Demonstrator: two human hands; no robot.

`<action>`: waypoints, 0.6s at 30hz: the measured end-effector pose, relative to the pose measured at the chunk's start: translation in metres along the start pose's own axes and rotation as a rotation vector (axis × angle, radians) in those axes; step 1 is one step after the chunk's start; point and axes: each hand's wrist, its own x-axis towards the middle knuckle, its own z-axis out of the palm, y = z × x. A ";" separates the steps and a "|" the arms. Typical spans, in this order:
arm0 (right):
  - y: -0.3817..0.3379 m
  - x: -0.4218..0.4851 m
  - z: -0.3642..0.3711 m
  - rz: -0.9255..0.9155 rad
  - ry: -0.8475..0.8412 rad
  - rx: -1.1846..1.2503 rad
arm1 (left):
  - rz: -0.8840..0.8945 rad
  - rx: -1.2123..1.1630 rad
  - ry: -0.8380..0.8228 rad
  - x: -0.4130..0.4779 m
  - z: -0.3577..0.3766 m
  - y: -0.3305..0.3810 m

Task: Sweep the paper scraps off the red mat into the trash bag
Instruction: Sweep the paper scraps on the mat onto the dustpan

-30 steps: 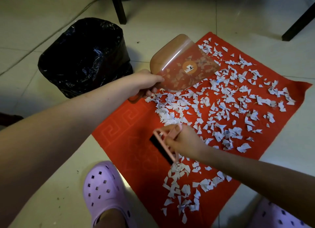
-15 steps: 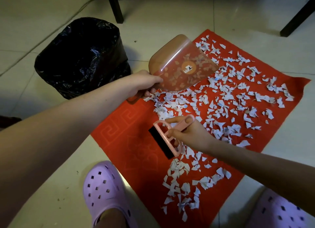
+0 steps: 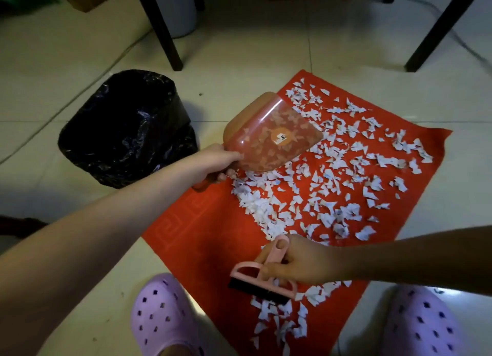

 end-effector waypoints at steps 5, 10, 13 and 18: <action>0.015 -0.003 0.031 -0.054 0.117 0.057 | -0.007 0.040 0.001 -0.006 0.014 0.001; 0.014 0.005 0.043 -0.111 0.151 0.065 | 0.012 0.063 -0.003 -0.008 0.023 0.001; 0.013 -0.002 0.032 -0.108 0.114 0.071 | 0.011 0.059 -0.020 -0.008 0.027 0.000; 0.023 -0.006 0.056 -0.095 -0.061 0.023 | 0.014 0.086 -0.051 -0.010 0.030 -0.002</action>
